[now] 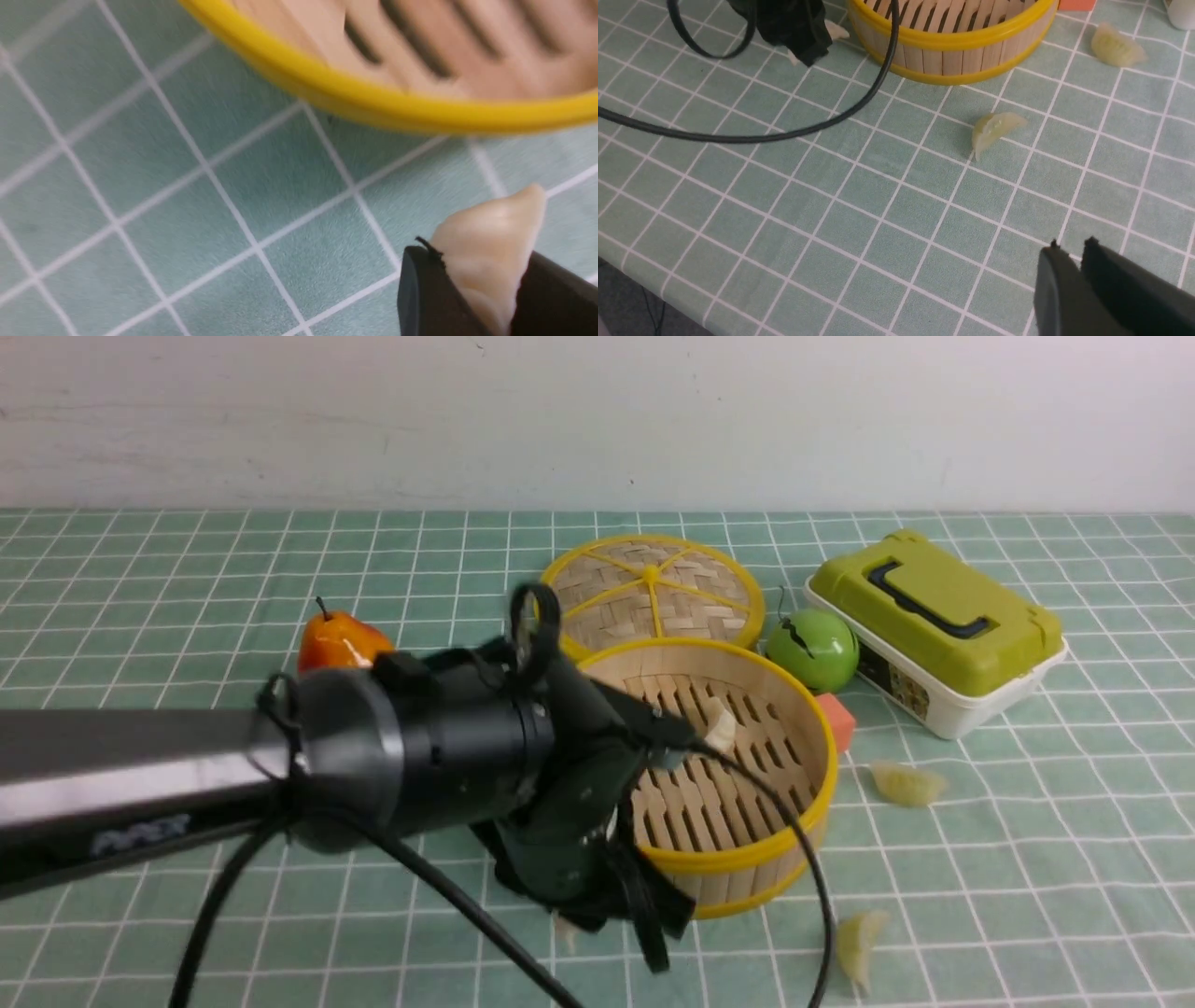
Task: Put the dumplings into the steamer on the table with the blue tablecloth.
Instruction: 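Place the dumpling into the bamboo steamer basket with the left gripper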
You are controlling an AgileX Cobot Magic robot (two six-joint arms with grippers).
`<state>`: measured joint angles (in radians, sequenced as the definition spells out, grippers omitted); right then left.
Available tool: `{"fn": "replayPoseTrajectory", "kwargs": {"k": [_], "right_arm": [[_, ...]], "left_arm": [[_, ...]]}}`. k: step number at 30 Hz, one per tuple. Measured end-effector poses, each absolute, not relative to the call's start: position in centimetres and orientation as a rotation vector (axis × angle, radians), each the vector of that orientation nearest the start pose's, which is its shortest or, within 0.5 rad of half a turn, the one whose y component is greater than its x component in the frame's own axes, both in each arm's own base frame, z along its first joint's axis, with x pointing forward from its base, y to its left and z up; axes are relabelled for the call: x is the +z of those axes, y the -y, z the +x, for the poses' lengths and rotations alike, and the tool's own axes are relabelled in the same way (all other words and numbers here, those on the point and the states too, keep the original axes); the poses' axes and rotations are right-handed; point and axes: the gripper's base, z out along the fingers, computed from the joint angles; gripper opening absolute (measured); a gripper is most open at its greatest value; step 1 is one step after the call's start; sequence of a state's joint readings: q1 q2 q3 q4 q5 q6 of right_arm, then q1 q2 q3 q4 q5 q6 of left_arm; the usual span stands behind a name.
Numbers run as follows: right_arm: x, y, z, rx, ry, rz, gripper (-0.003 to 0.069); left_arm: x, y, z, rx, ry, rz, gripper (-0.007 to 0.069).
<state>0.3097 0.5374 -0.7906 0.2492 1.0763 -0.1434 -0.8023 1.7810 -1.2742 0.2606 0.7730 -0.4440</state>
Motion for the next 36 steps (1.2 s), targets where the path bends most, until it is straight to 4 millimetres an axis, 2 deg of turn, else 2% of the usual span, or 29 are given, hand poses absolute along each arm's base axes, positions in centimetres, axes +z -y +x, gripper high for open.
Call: {"fn": "replayPoseTrajectory", "kwargs": {"k": [2, 4, 6, 8, 11, 13, 14, 16, 21, 25, 28, 32, 34, 36], "right_arm": [[34.6, -4.1, 6.3, 0.399, -2.251, -0.494, 0.0076], [34.6, -4.1, 6.3, 0.399, -2.251, -0.494, 0.0078], [34.6, -4.1, 6.3, 0.401, -2.251, -0.494, 0.0082], [34.6, -4.2, 6.3, 0.407, -2.251, -0.493, 0.0083], [34.7, -4.3, 6.3, 0.426, -2.250, -0.492, 0.0086], [34.7, -4.3, 6.3, 0.429, -2.250, -0.491, 0.0086], [34.7, -4.3, 6.3, 0.429, -2.250, -0.491, 0.0086], [34.7, -4.3, 6.3, 0.429, -2.250, -0.491, 0.0090], [34.7, -4.3, 6.2, 0.429, -2.251, -0.492, 0.0094], [34.6, -4.3, 6.2, 0.429, -2.256, -0.494, 0.0095], [34.4, -4.3, 6.2, 0.429, -2.284, -0.503, 0.0095], [33.9, -4.5, 7.1, 0.410, -2.354, -0.516, 0.0095], [33.6, -4.5, 7.6, 0.391, -2.386, -0.521, 0.0095], [33.2, -4.6, 8.6, 0.357, -2.434, -0.529, 0.0095]], "left_arm": [[24.3, 25.5, 27.1, -0.086, -2.591, 0.663, 0.0186], [27.4, 25.7, 28.1, -0.156, -2.540, 0.591, 0.0186], [29.3, 25.7, 29.9, -0.225, -2.518, 0.500, 0.0186], [30.0, 25.6, 31.7, -0.272, -2.512, 0.438, 0.0186], [29.3, 25.6, 35.0, -0.309, -2.523, 0.377, 0.0186], [27.8, 26.0, 36.7, -0.306, -2.544, 0.360, 0.0186], [27.5, 26.1, 36.8, -0.302, -2.551, 0.362, 0.0186], [25.4, 27.0, 38.5, -0.279, -2.569, 0.372, 0.0186], [22.0, 28.2, 40.5, -0.221, -2.591, 0.385, 0.0186], [20.9, 28.5, 41.3, -0.194, -2.599, 0.347, 0.0192], [20.7, 28.5, 41.5, -0.192, -2.600, 0.329, 0.0250], [21.0, 28.3, 41.3, -0.166, -2.628, 0.327, 0.0371], [21.7, 28.2, 41.1, -0.149, -2.648, 0.322, 0.0404], [23.6, 27.8, 40.7, -0.122, -2.668, 0.333, 0.0424]]}}
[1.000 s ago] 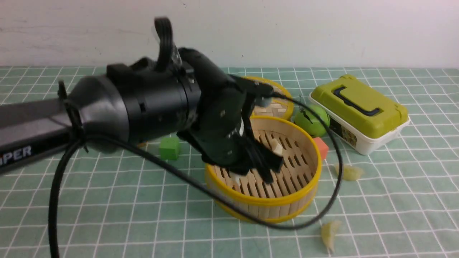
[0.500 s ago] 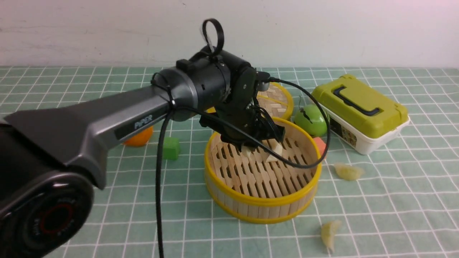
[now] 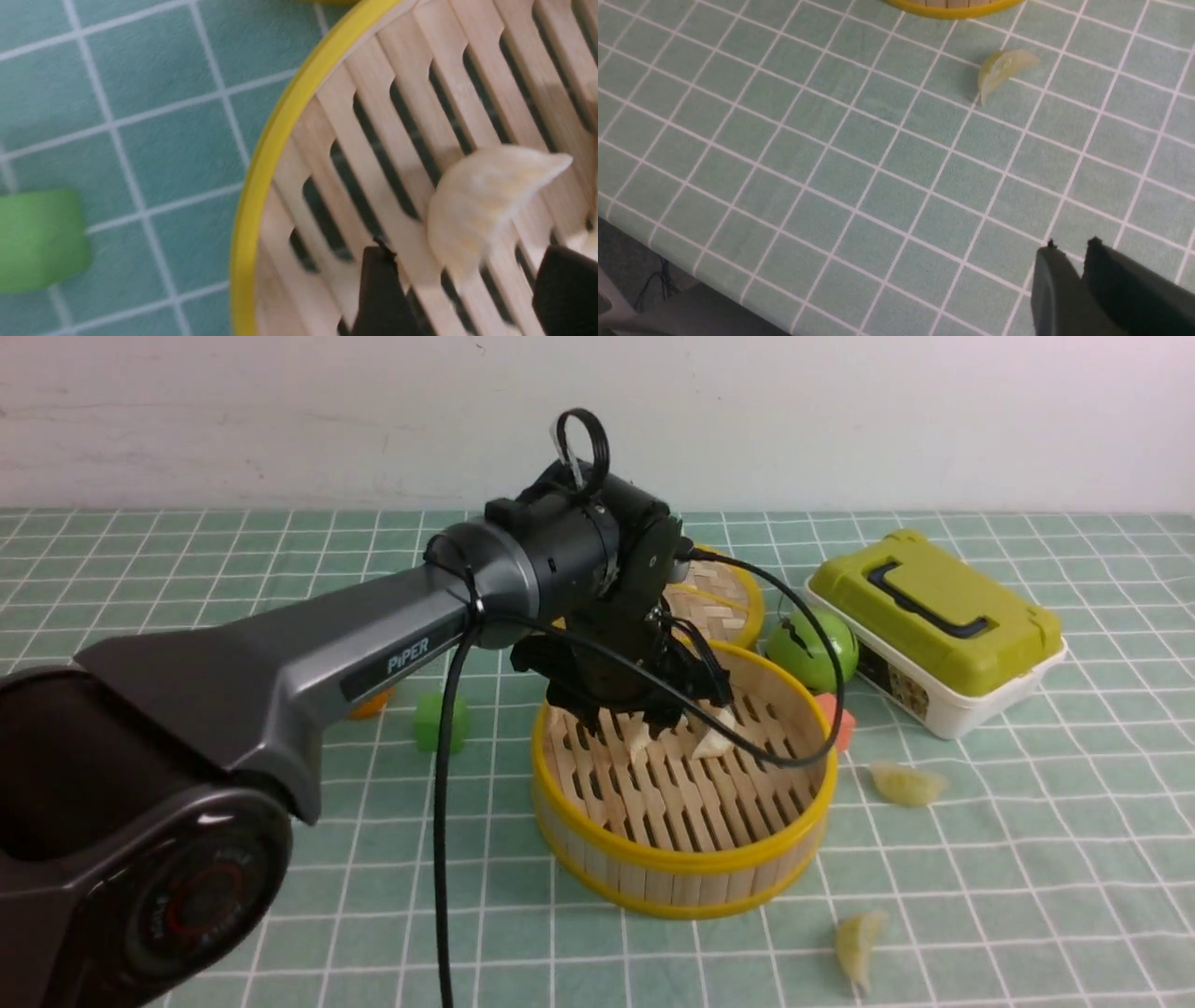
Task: Put the dumplings into the steamer on the table with the blue tablecloth.
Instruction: 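Place the dumpling into the bamboo steamer basket with the left gripper, then reach for and grasp a dumpling lying on the table beside the steamer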
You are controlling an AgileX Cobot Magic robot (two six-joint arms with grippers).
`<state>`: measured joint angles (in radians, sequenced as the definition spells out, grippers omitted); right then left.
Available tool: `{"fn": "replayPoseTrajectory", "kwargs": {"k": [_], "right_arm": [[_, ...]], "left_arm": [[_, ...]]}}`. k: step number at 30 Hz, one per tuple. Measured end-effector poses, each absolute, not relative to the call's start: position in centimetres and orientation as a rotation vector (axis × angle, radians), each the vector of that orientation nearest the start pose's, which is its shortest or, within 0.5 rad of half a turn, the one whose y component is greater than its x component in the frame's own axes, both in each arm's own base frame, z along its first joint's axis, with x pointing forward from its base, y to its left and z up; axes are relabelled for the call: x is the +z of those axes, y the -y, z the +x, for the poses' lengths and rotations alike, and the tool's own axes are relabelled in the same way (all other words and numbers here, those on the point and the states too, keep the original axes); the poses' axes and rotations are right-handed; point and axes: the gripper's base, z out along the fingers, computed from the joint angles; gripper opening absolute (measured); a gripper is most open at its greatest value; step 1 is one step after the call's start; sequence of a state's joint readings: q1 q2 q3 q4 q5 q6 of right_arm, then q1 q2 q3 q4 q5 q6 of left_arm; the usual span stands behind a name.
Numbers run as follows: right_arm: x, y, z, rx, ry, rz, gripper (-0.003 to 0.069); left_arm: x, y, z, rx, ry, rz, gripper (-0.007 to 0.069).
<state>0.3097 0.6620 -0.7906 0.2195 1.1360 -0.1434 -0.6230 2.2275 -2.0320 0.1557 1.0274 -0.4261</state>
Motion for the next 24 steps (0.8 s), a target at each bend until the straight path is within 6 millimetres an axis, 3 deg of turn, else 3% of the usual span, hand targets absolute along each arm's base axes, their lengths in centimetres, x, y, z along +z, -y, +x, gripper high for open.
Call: {"fn": "replayPoseTrajectory", "kwargs": {"k": [3, 5, 6, 7, 8, 11, 12, 13, 15, 16, 18, 22, 24], "right_arm": [[32.6, -4.8, 9.6, 0.331, -2.488, -0.536, 0.0097], [31.8, -5.3, 11.1, 0.330, -2.554, -0.515, 0.0098], [31.7, -5.4, 11.5, 0.333, -2.560, -0.501, 0.0101], [31.2, -5.8, 12.8, 0.337, -2.583, -0.464, 0.0111], [30.8, -6.0, 13.6, 0.337, -2.595, -0.448, 0.0119], [29.7, -6.7, 16.0, 0.341, -2.607, -0.381, 0.0162], [29.7, -6.7, 16.0, 0.341, -2.607, -0.381, 0.0162], [28.8, -7.1, 17.4, 0.341, -2.625, -0.352, 0.0197], [27.5, -7.6, 19.1, 0.348, -2.653, -0.326, 0.0250], [27.5, -7.6, 19.1, 0.348, -2.653, -0.326, 0.0250], [26.1, -8.1, 20.3, 0.361, -2.693, -0.302, 0.0307], [23.4, -9.1, 22.3, 0.400, -2.786, -0.245, 0.0399], [22.3, -10.2, 23.5, 0.409, -2.830, -0.268, 0.0422]], "left_arm": [[26.7, 27.3, 40.2, -0.106, -2.653, 0.378, 0.0426], [31.9, 26.3, 38.7, -0.118, -2.590, 0.436, 0.0402], [33.6, 25.9, 38.1, -0.130, -2.567, 0.445, 0.0384], [36.9, 24.9, 36.7, -0.159, -2.506, 0.457, 0.0337], [38.6, 24.3, 35.9, -0.173, -2.474, 0.459, 0.0304], [43.2, 22.3, 33.0, -0.223, -2.379, 0.446, 0.0178], [43.5, 22.1, 32.8, -0.226, -2.372, 0.445, 0.0178], [45.0, 21.1, 31.2, -0.249, -2.349, 0.438, 0.0111], [46.1, 19.8, 29.2, -0.269, -2.340, 0.438, 0.0034], [45.8, 19.8, 29.2, -0.267, -2.349, 0.440, 0.0027], [46.4, 18.4, 27.0, -0.290, -2.351, 0.446, -0.0014], [44.9, 15.8, 22.5, -0.324, -2.425, 0.475, -0.0014], [42.6, 14.2, 20.1, -0.319, -2.493, 0.492, -0.0014]]}}
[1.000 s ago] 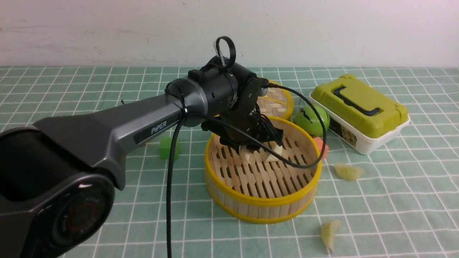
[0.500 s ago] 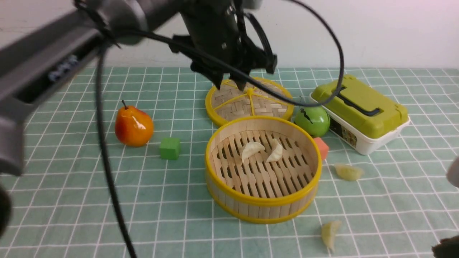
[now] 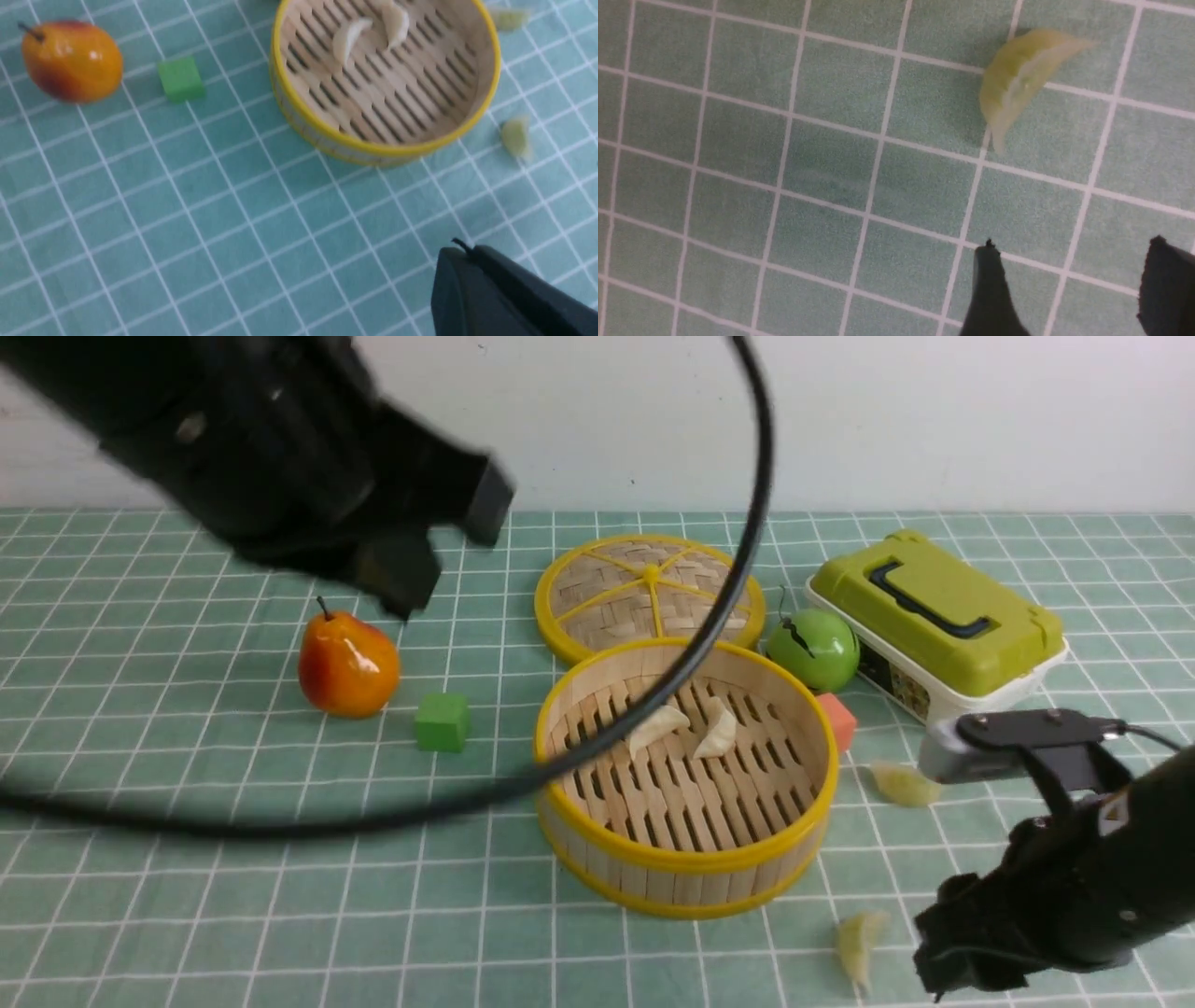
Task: Put the dumplings into the steamer on the table with the blue tablecloth.
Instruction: 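Reach for and grasp a dumpling lying on the table beside the steamer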
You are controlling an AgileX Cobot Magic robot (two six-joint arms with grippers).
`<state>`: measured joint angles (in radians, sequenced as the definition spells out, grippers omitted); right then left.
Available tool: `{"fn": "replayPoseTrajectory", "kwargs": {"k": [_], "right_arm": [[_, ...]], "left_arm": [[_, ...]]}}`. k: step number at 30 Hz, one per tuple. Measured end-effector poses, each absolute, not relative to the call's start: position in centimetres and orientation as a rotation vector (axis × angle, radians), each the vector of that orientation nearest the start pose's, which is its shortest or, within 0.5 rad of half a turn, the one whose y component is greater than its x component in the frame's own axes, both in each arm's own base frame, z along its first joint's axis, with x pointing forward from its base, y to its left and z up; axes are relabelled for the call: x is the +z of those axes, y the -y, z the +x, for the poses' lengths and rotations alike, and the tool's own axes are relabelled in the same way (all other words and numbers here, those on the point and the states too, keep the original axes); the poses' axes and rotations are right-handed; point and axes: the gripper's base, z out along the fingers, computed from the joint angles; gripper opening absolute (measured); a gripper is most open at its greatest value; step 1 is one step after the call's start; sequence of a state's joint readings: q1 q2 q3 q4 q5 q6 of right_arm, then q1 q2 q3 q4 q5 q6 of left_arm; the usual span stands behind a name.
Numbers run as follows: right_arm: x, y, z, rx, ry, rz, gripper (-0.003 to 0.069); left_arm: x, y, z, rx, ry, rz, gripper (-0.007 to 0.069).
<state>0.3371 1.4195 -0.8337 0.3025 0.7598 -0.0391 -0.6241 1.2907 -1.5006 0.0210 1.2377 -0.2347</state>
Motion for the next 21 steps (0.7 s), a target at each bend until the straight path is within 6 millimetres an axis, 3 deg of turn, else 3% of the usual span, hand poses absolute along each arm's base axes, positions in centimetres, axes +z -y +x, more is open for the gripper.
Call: {"fn": "replayPoseTrajectory", "kwargs": {"k": [5, 11, 18, 21], "right_arm": [[21.4, -12.4, 25.4, 0.392, -2.839, -0.345, 0.0430], [19.2, -13.5, 28.2, 0.303, -2.903, -0.208, 0.0430], [16.7, -14.0, 29.3, 0.305, -2.952, -0.099, 0.0428], [16.5, -14.0, 29.3, 0.309, -2.961, -0.086, 0.0386]], "left_arm": [[39.4, 11.9, 16.7, -0.326, -2.497, 0.494, -0.0014], [36.9, 9.8, 13.8, -0.337, -2.475, 0.490, -0.0014], [36.3, 9.1, 13.0, -0.322, -2.463, 0.491, -0.0014], [36.4, 9.0, 13.1, -0.308, -2.456, 0.492, -0.0014]]}}
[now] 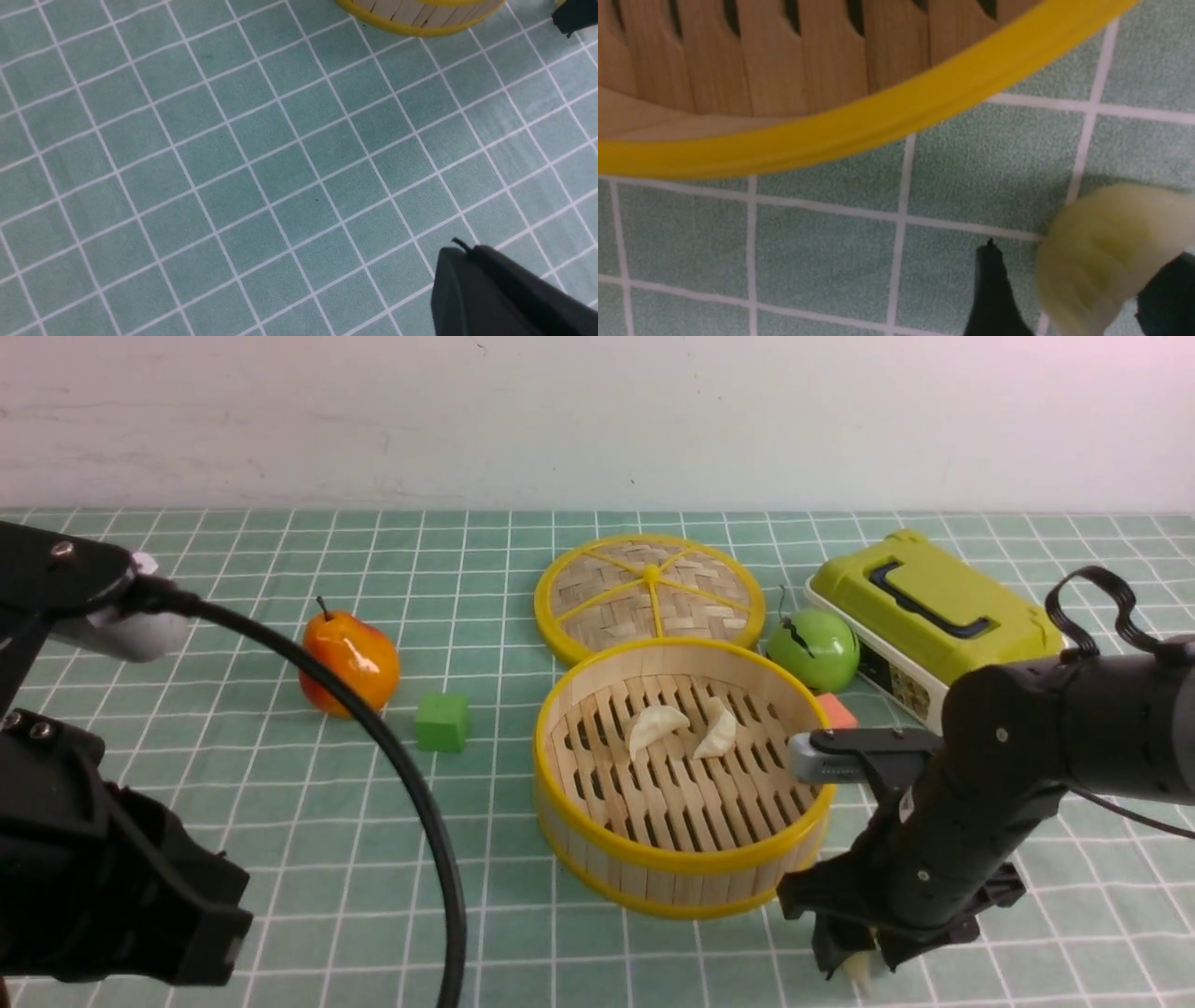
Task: Put the dumplings into the steamer on the table with the blue tablecloth.
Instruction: 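Reach for and grasp a dumpling lying on the table beside the steamer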
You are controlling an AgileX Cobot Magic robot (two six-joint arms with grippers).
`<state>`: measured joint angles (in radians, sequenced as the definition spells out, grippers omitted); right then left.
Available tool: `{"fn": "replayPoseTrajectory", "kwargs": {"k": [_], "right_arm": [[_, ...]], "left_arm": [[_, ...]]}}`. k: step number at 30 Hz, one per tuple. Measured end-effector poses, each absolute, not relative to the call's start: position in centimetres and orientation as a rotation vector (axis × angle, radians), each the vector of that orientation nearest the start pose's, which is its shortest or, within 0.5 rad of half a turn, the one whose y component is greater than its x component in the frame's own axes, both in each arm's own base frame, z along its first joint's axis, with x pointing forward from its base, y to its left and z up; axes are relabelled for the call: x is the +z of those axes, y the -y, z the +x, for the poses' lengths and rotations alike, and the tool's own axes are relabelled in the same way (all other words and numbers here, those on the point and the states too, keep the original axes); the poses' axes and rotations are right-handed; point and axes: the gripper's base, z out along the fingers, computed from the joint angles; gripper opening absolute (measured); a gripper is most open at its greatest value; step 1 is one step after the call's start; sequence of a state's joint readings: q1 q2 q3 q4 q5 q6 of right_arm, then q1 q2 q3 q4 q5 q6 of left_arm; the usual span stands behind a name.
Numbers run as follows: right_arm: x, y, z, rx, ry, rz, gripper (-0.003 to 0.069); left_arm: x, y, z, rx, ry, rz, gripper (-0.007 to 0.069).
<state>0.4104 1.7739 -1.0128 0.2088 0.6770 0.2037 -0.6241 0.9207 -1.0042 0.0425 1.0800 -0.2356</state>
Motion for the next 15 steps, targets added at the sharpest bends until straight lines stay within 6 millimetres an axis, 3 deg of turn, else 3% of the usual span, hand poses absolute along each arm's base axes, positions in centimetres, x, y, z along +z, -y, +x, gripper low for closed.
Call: {"fn": "replayPoseTrajectory", "kwargs": {"k": [6, 10, 15], "right_arm": [[16.5, -14.1, 29.4, 0.316, -2.951, -0.079, 0.0192], [16.7, -14.1, 29.5, 0.299, -2.957, -0.101, 0.0180], [20.0, -13.9, 30.4, 0.157, -2.975, -0.272, 0.0180]], "left_arm": [[36.4, 8.9, 13.2, -0.283, -2.446, 0.495, -0.0014], [36.4, 8.9, 13.2, -0.282, -2.445, 0.495, -0.0014], [36.3, 8.8, 13.1, -0.268, -2.463, 0.499, -0.0014]]}}
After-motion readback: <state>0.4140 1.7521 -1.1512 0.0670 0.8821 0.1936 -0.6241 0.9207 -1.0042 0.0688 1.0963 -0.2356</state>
